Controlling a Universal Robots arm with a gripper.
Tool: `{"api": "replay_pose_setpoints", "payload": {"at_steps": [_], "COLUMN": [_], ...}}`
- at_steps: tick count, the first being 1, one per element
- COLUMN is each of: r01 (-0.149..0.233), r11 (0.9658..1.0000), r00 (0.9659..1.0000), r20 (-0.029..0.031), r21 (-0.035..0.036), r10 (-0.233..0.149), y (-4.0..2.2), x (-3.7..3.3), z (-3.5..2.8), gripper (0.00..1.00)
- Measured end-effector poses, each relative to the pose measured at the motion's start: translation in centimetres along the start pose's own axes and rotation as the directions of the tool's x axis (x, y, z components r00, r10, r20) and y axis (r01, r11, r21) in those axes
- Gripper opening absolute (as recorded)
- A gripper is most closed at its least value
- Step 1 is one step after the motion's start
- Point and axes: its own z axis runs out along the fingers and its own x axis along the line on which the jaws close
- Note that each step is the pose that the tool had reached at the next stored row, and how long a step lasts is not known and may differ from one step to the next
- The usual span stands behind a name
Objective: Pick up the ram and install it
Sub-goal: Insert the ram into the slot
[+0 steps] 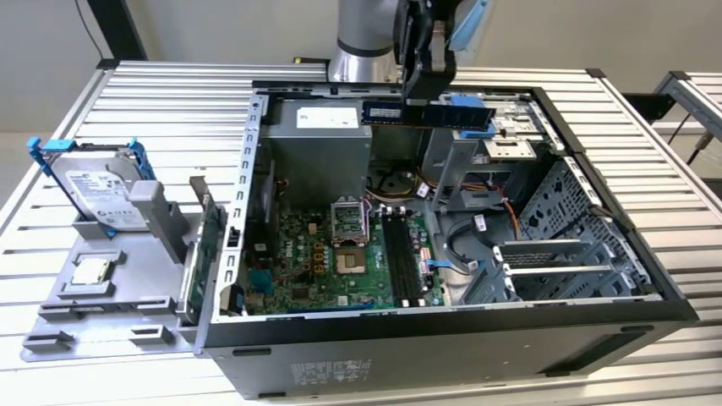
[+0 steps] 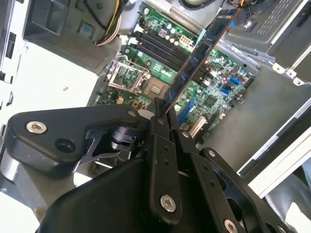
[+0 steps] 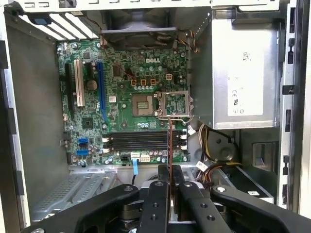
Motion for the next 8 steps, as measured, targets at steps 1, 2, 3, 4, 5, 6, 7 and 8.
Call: {"api": "replay_pose_setpoints", "payload": {"at_steps": [1, 2, 3, 4, 5, 6, 7, 8], "r01": [-0.009, -0.018, -0.029, -0.039, -0.051, -0.063, -0.076, -0.087], "r11": [1.0, 0.9998, 0.9996, 0.9992, 0.9987, 0.998, 0.9971, 0.9962], "r00": [1.0, 0.9998, 0.9996, 0.9992, 0.9987, 0.998, 0.9971, 0.9962], "r20": [-0.0004, -0.0008, -0.0012, -0.0014, -0.0018, -0.0022, -0.0025, -0.0029], "r21": [-0.0001, -0.0001, -0.0001, 0.0, 0.0, -0.0001, 0.0, -0.0001], "r10": [0.009, 0.018, 0.029, 0.039, 0.051, 0.063, 0.076, 0.087], "y": [0.0, 0.0, 0.0, 0.0, 0.0, 0.0, 0.0, 0.0], "x": [0.01, 0.01, 0.01, 0.01, 0.01, 0.01, 0.01, 0.01], "z": [0.0, 0.0, 0.0, 0.01, 0.01, 0.01, 0.01, 0.01], "gripper": [0.0, 0.0, 0.0, 0.0, 0.0, 0.0, 0.0, 0.0]}}
